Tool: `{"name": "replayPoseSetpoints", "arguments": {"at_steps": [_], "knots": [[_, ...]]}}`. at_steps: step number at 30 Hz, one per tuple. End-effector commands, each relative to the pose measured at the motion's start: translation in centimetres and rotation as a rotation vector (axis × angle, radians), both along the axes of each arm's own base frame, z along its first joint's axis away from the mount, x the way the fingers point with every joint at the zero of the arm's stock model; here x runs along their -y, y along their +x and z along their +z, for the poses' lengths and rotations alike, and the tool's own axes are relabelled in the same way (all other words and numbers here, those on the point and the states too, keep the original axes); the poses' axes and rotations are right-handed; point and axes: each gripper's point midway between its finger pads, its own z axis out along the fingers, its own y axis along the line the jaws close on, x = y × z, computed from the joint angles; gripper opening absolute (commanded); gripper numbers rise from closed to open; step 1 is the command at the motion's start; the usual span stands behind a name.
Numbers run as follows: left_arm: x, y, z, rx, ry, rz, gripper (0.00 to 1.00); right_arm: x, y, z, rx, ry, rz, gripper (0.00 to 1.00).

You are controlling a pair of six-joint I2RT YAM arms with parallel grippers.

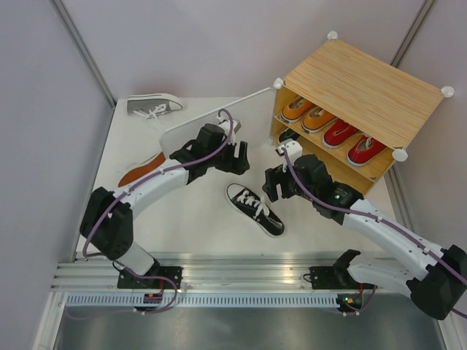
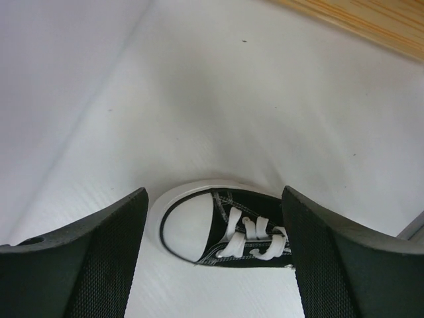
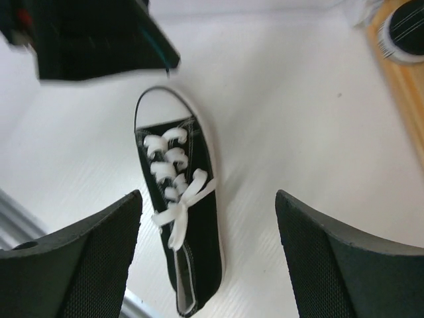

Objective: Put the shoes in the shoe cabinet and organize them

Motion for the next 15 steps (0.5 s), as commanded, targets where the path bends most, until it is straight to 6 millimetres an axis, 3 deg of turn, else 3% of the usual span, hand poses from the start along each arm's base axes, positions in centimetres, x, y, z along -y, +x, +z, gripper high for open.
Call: {"name": "replayPoseSetpoints", "arguments": {"at_steps": [1,5,9,15], "knots": [[-4.7,1.2,2.0,0.038,0.04,0.154,0.84,-1.4,-2.9,-2.2,-0.165,-0.022,0.131,0.85],[-9.1,2.1,2.9,0.033,0.055,0.264,0.83,-1.4,-4.6,-5.0,-0.297,-0.054,0.158,0.84],[-11.6,2.4,3.5,0.05,0.105,0.325,0.83,-2.5,-5.7,-7.3,-0.385,-0.063,0.188,0.82],[-15.0,3.3,3.7,0.07,0.136,0.431,0.83,-4.6,-5.3,-10.6,-0.415,-0.059,0.169,0.77]]}}
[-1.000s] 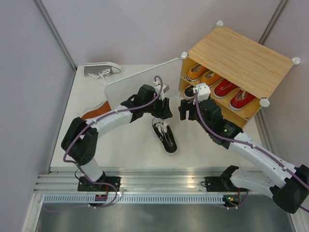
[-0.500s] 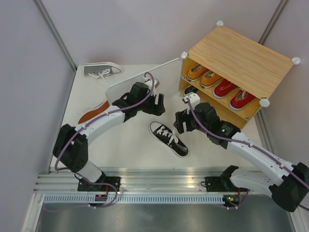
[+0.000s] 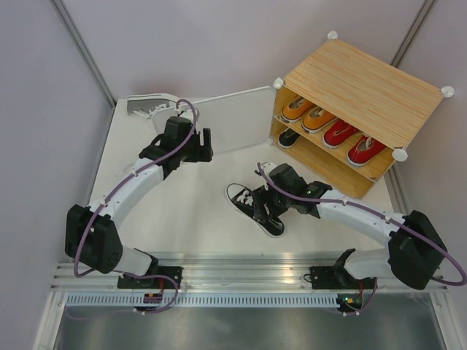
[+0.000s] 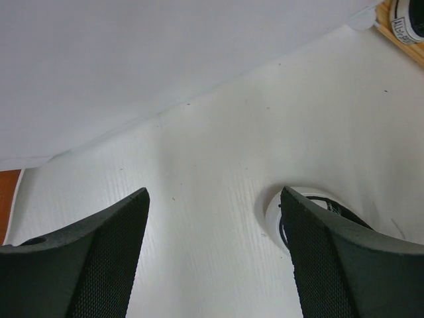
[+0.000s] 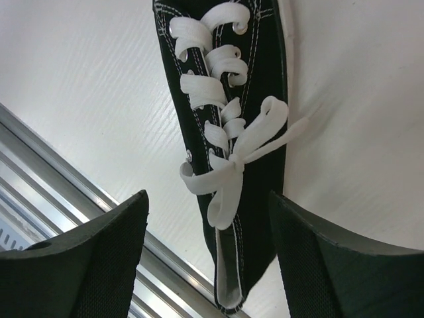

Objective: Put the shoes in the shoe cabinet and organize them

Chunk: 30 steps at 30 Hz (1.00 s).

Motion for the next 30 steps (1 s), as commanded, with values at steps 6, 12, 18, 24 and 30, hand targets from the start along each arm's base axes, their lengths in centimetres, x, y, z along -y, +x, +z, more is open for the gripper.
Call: {"name": "replayPoseSetpoints", "arguments": {"at_steps": [6,12,18,24,30], "knots": [[-3.2,0.1,1.0,0.051,0.032,0.086,0.83,-2.4,3.0,-1.9,0.061,0.029,-0.106,0.68],[-3.2,0.0,1.2,0.06,0.029,0.085,0.83,-1.9,4.5,-1.7,0.092,0.005,-0.192,0.28],[-3.1,0.0,1.4,0.063,0.023,0.079,0.83,0.9,4.9,1.0,0.128,0.013,-0.414,0.01],[-2.9,0.0,1.4,0.061,0.014,0.074,0.83,5.8,6.9,3.2,0.225,0.073,-0.854,0.01],[-2.8,0.0,1.3,0.055,0.008,0.072,0.83,6.5,8.1,1.4,0.184,0.112,-1.103,0.01]]}}
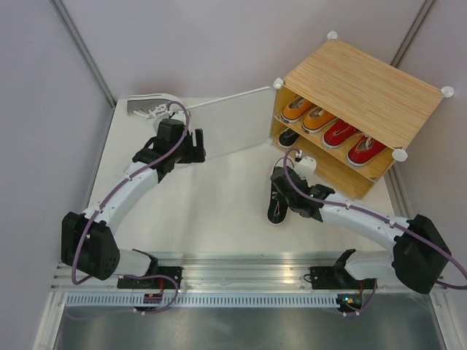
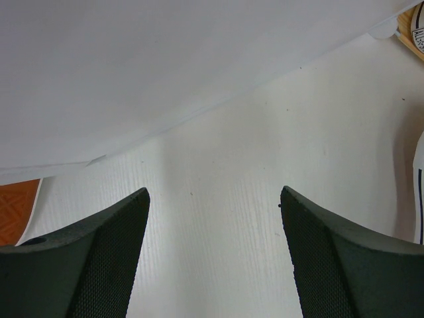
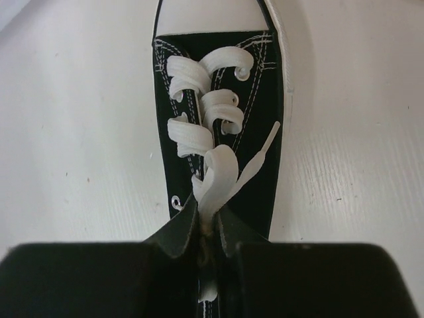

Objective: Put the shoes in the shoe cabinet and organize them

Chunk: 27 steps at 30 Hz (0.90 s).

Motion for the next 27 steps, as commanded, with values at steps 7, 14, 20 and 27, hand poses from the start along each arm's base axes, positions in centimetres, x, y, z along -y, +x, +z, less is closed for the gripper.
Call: {"name": "replayPoseSetpoints", "arguments": {"at_steps": [7,14,20,27], "knots": [[0.4,0.0,1.3,0.041,-0.028,-0.015,0.83,-2.3,3.2,-0.6,0.018,0.2,-0.268,0.2],[0.3,-0.1,1.4,0.042,-0.032,-0.013,0.83,-3.1,2.5,2.1,0.038,0.04,0.034,0.56],[0.3,-0.1,1.2,0.034,-0.025,-0.013,0.83,-4.5,-2.5,1.8,-0.047,-0.062,0.536,0.57],[0.4,-0.1,1.2,0.031,-0.024,-0.017,0.83,-5.1,-5.3,2.1,-0.108,-0.091,0.779,0.57]]}}
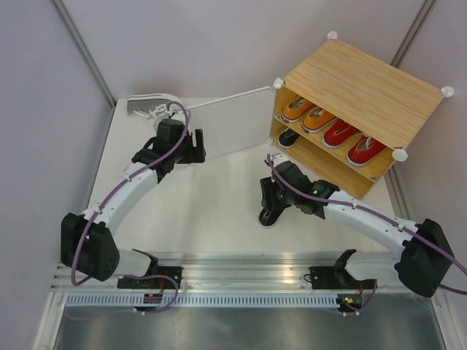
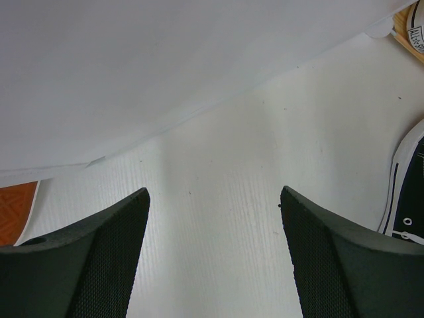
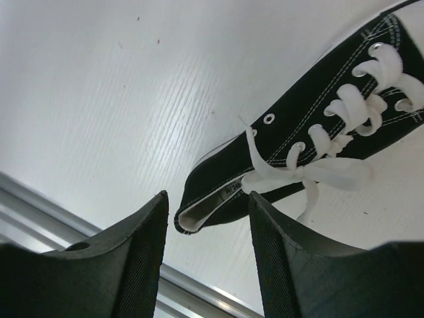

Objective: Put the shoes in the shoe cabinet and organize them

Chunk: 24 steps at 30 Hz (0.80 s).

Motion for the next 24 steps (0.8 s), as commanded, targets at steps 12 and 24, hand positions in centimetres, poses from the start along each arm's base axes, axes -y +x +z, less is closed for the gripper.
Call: {"name": "replayPoseSetpoints", "arguments": {"at_steps": [12,24], "knots": [[0.1,0.2,1.1,0.03,-0.012,-0.004,0.83,-3.1,-3.2,-1.9,-0.122,-0.071,0.369,0.54],[0.0,0.2,1.4,0.037,-0.011,0.002,0.83,-3.4,-5.9,-5.8,-0.237,-0.173,0.415,0.53]]}}
